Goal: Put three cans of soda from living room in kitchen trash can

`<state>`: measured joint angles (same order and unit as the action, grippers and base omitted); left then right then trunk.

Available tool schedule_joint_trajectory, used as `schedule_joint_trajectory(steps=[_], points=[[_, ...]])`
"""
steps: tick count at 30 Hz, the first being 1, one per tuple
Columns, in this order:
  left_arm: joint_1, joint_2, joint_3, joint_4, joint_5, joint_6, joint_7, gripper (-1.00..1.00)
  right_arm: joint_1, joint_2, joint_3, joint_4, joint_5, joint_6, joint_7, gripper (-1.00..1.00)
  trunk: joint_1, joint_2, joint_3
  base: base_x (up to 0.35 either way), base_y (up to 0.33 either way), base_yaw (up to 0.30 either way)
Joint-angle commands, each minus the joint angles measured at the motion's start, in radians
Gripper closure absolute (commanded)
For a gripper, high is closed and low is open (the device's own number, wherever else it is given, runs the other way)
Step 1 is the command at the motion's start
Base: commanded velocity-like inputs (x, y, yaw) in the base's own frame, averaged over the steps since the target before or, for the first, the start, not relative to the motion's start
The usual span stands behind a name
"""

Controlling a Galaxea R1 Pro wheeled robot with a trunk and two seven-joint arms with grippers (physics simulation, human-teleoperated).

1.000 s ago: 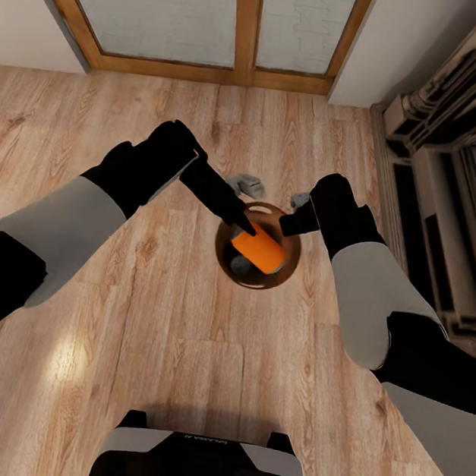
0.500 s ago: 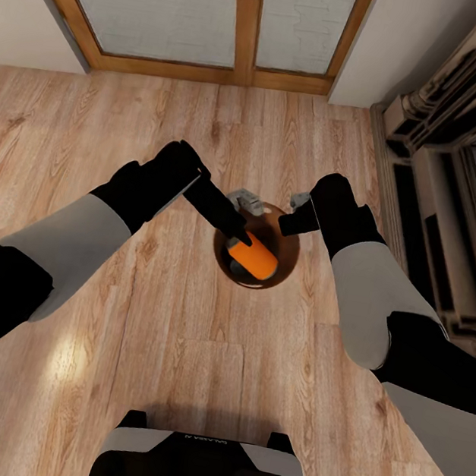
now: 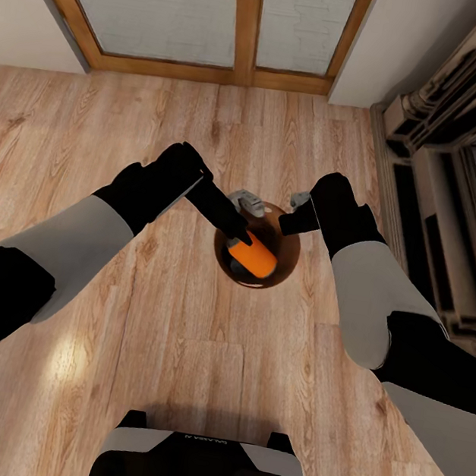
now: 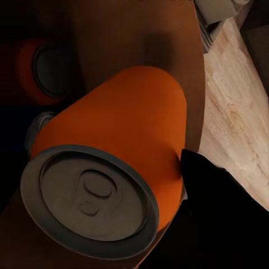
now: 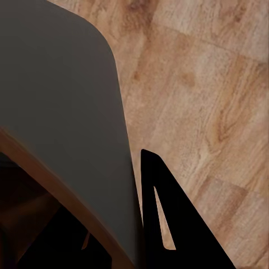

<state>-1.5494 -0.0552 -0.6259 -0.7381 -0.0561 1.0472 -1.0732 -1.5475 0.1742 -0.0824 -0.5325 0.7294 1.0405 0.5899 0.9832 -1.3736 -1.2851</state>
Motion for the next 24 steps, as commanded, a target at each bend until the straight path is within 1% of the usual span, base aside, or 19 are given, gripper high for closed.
schedule_joint_trajectory(steps=[1, 14, 20, 23, 24], points=[[0.0, -0.001, 0.0, 0.0, -0.001, 0.0, 0.004, 1.0, 0.0, 0.0, -0.002, 0.0, -0.025, 0.007, 0.004, 1.0, 0.0, 0.0, 0.0, 0.0, 0.0, 0.0], [0.003, -0.006, -0.001, 0.0, -0.002, 0.0, 0.015, 1.0, 0.0, 0.0, -0.002, 0.0, -0.026, 0.007, 0.004, 1.0, 0.0, 0.0, 0.0, 0.0, 0.0, 0.0], [0.017, -0.007, -0.001, 0.0, -0.001, 0.0, 0.056, 1.0, -0.002, 0.0, -0.002, -0.001, -0.027, 0.007, 0.01, 1.0, 0.0, 0.0, 0.0, 0.0, 0.0, 0.0], [0.019, -0.007, 0.0, -0.001, -0.001, 0.0, 0.06, 1.0, -0.004, 0.0, -0.002, -0.001, -0.031, 0.007, 0.012, 1.0, 0.0, 0.0, 0.0, 0.0, 0.0, 0.0], [0.02, -0.007, 0.0, -0.001, -0.001, 0.0, 0.061, 1.0, -0.006, 0.0, -0.002, -0.001, -0.038, 0.007, 0.013, 1.0, 0.0, 0.0, 0.0, 0.0, 0.0, 0.0]])
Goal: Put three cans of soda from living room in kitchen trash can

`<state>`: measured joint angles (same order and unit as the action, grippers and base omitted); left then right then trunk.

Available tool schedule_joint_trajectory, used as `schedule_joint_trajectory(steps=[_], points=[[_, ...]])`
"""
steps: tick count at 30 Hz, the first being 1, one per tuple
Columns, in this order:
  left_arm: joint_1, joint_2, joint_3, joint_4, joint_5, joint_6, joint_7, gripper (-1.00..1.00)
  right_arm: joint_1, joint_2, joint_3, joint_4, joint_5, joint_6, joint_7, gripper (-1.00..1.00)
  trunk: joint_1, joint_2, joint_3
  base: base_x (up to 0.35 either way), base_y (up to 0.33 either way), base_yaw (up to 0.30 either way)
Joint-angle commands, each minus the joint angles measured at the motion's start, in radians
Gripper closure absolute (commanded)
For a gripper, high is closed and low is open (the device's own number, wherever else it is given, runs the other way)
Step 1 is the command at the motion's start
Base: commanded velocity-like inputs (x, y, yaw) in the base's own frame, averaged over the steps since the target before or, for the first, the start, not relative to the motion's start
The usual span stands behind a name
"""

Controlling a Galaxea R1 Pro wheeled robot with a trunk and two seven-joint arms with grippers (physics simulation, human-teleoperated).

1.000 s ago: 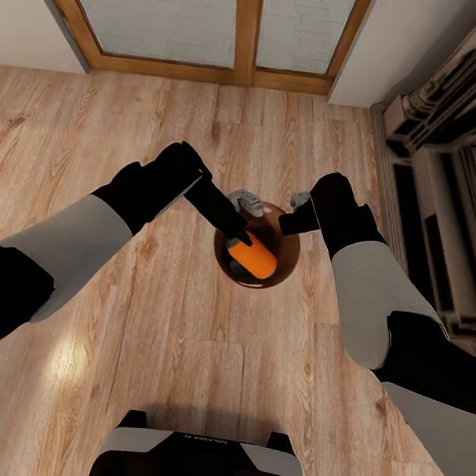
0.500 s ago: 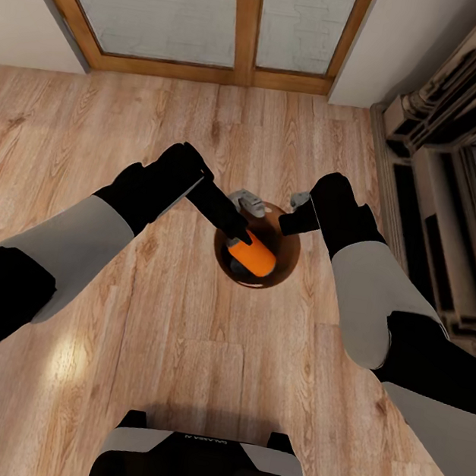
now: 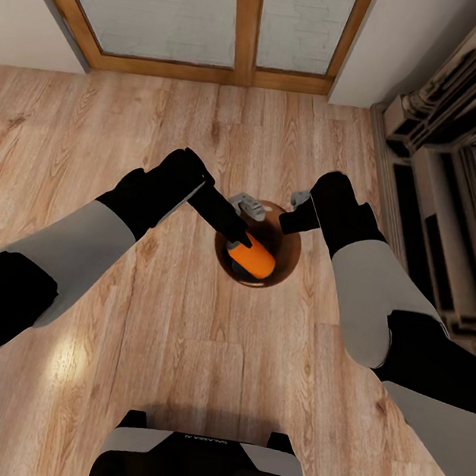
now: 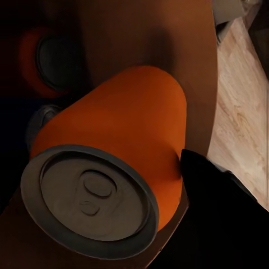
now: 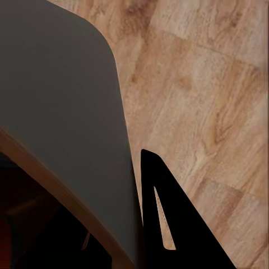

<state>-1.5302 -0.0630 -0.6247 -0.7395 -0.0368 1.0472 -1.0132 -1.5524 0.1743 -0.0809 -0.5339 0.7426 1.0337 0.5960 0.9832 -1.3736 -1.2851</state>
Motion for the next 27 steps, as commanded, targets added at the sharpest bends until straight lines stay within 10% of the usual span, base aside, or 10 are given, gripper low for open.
schedule_joint_trajectory(steps=[1, 11, 12, 27], points=[[0.001, 0.001, -0.001, 0.001, -0.02, 0.0, 0.001, 1.0, -0.001, 0.0, -0.003, 0.0, -0.056, 0.013, 0.007, 1.0, 0.0, 0.0, 0.0, 0.0, 0.0, 0.0], [0.001, 0.001, -0.001, 0.0, -0.019, 0.0, 0.003, 1.0, -0.008, 0.0, -0.003, 0.002, -0.085, 0.013, 0.01, 1.0, 0.0, 0.0, 0.0, 0.0, 0.0, 0.0], [0.001, 0.001, -0.001, 0.0, -0.019, 0.0, 0.002, -1.0, -0.008, 0.0, -0.003, 0.002, -0.086, 0.013, 0.01, 1.0, 0.0, 0.0, 0.0, 0.0, 0.0, 0.0], [0.002, 0.005, 0.002, -0.012, -0.016, 0.0, -0.002, -1.0, -0.009, 0.0, -0.003, 0.002, -0.086, 0.013, 0.01, 1.0, 0.0, 0.0, 0.0, 0.0, 0.0, 0.0]])
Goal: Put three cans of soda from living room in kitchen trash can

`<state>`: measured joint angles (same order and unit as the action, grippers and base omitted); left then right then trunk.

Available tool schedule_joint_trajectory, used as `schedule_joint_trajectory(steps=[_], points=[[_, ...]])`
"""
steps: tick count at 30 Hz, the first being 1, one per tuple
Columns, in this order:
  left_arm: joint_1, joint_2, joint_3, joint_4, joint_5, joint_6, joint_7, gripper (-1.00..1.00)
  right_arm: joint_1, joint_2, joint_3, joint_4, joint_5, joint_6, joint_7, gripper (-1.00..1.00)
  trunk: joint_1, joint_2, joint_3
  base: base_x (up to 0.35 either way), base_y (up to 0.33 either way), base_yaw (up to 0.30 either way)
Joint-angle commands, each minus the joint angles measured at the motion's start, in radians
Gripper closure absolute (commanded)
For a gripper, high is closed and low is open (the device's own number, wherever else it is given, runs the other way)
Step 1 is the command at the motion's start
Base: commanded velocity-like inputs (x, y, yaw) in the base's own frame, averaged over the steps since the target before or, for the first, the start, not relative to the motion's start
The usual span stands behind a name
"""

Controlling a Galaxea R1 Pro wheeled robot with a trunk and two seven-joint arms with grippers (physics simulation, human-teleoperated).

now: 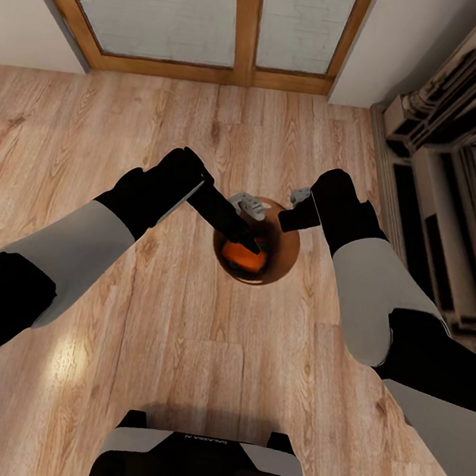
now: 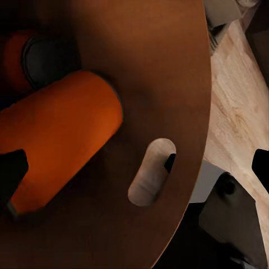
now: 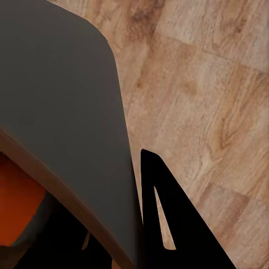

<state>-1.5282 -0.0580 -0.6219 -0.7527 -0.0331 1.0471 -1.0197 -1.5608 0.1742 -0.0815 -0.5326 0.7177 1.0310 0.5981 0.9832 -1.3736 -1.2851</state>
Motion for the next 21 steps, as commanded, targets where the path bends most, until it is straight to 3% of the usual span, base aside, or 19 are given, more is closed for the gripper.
schedule_joint_trajectory(steps=[1, 5, 6, 7, 9, 10, 11, 12, 13, 14, 15, 16, 17, 20, 21], points=[[0.0, 0.004, 0.001, -0.023, -0.017, 0.0, 0.0, -1.0, 0.0, 0.0, -0.003, 0.001, -0.061, 0.016, 0.008, 1.0, 0.0, 0.0, 0.0, 0.0, 0.0, 0.0], [0.032, 0.021, 0.006, -0.144, -0.013, 0.0, -0.034, -1.0, 0.001, 0.0, -0.003, 0.003, -0.061, 0.016, 0.008, 1.0, 0.0, 0.0, 0.0, 0.0, 0.0, 0.0], [0.057, 0.053, 0.007, -0.213, -0.013, 0.0, -0.071, -1.0, 0.001, 0.0, -0.003, 0.003, -0.061, 0.016, 0.008, 1.0, 0.0, 0.0, 0.0, 0.0, 0.0, 0.0], [0.063, 0.07, 0.007, -0.239, -0.012, 0.0, -0.084, -1.0, 0.001, 0.0, -0.003, 0.003, -0.061, 0.016, 0.008, 1.0, 0.0, 0.0, 0.0, 0.0, 0.0, 0.0], [0.078, 0.158, 0.008, -0.355, -0.013, 0.0, -0.132, -1.0, 0.001, 0.0, -0.003, 0.003, -0.061, 0.016, 0.008, 1.0, 0.0, 0.0, 0.0, 0.0, 0.0, 0.0], [0.08, 0.186, 0.008, -0.384, -0.013, 0.0, -0.143, -1.0, 0.001, 0.0, -0.003, 0.004, -0.061, 0.016, 0.008, 1.0, 0.0, 0.0, 0.0, 0.0, 0.0, 0.0], [0.087, 0.239, 0.009, -0.431, -0.009, 0.0, -0.164, -1.0, 0.001, 0.0, -0.003, 0.005, -0.061, 0.016, 0.008, 1.0, 0.0, 0.0, 0.0, 0.0, 0.0, 0.0], [0.092, 0.265, 0.009, -0.451, -0.005, 0.0, -0.175, -1.0, 0.001, 0.0, -0.004, 0.006, -0.061, 0.016, 0.008, 1.0, 0.0, 0.0, 0.0, 0.0, 0.0, 0.0], [0.109, 0.342, 0.019, -0.5, 0.009, 0.0, -0.197, -1.0, 0.001, 0.0, -0.006, 0.01, -0.06, 0.016, 0.008, 1.0, 0.0, 0.0, 0.0, 0.0, 0.0, 0.0], [0.125, 0.387, 0.034, -0.524, 0.014, 0.0, -0.205, -1.0, 0.002, 0.0, -0.008, 0.012, -0.06, 0.016, 0.007, 1.0, 0.0, 0.0, 0.0, 0.0, 0.0, 0.0], [0.165, 0.434, 0.076, -0.55, 0.016, 0.0, -0.208, -1.0, 0.002, 0.0, -0.011, 0.014, -0.06, 0.016, 0.007, 1.0, 0.0, 0.0, 0.0, 0.0, 0.0, 0.0], [0.183, 0.444, 0.096, -0.557, 0.016, 0.0, -0.205, -1.0, 0.002, 0.0, -0.012, 0.015, -0.06, 0.016, 0.007, 1.0, 0.0, 0.0, 0.0, 0.0, 0.0, 0.0], [0.221, 0.459, 0.145, -0.567, 0.016, 0.0, -0.189, -1.0, 0.002, 0.0, -0.014, 0.018, -0.06, 0.016, 0.007, 1.0, 0.0, 0.0, 0.0, 0.0, 0.0, 0.0], [0.282, 0.471, 0.239, -0.578, 0.017, 0.0, -0.145, -1.0, 0.002, 0.0, -0.017, 0.034, -0.06, 0.016, 0.006, 1.0, 0.0, 0.0, 0.0, 0.0, 0.0, 0.0], [0.324, 0.473, 0.308, -0.587, 0.016, 0.0, -0.101, -1.0, 0.001, 0.0, -0.02, 0.05, -0.06, 0.016, 0.006, 1.0, 0.0, 0.0, 0.0, 0.0, 0.0, 0.0]])
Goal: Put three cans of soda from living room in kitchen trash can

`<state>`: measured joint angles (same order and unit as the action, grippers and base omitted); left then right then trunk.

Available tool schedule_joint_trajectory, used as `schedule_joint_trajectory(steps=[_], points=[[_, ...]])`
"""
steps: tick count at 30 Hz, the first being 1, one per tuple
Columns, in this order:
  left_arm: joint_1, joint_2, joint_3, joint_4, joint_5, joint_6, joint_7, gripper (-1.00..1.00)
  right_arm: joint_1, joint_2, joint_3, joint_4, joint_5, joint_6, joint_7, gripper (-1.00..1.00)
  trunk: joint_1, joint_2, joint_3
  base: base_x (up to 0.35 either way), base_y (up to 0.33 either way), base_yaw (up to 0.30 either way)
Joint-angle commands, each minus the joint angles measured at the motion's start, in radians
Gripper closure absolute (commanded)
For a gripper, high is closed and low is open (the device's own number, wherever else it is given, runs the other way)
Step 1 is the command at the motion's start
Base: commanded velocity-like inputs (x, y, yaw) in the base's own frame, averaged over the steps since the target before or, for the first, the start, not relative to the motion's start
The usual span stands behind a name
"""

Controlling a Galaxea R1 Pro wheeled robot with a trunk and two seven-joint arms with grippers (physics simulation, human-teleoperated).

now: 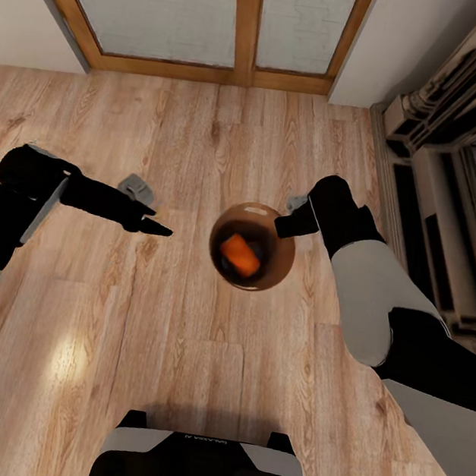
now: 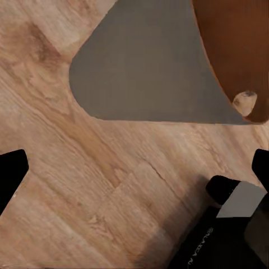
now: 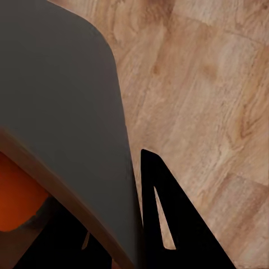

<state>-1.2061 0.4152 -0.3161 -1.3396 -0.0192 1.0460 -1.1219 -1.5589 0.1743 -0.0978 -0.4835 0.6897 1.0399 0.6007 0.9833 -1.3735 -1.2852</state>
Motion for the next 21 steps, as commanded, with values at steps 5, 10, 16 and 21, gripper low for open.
schedule_joint_trajectory(steps=[5, 10, 16, 21], points=[[0.187, 0.001, 0.182, -0.064, 0.004, -0.036, 0.249, -1.0, -0.001, -0.067, -0.084, 0.082, -0.03, 0.007, -0.004, 1.0, 0.0, 0.0, 0.0, 0.0, 0.0, 0.0], [0.359, -0.006, 0.21, -0.082, 0.009, -0.151, 0.406, -1.0, 0.0, -0.177, -0.114, 0.145, -0.031, 0.007, -0.004, 1.0, 0.0, 0.0, 0.0, 0.0, 0.0, 0.0], [0.441, -0.056, 0.223, -0.125, 0.014, -0.189, 0.524, -1.0, 0.001, -0.226, -0.121, 0.176, -0.032, 0.007, 0.001, 1.0, 0.004, -0.007, -0.003, 0.0, 0.0, 0.0], [0.544, -0.102, 0.299, -0.144, 0.014, -0.276, 0.549, -1.0, 0.004, -0.24, -0.17, 0.18, -0.032, 0.007, 0.002, 1.0, 0.023, -0.042, -0.019, 0.0, 0.0, 0.0]])
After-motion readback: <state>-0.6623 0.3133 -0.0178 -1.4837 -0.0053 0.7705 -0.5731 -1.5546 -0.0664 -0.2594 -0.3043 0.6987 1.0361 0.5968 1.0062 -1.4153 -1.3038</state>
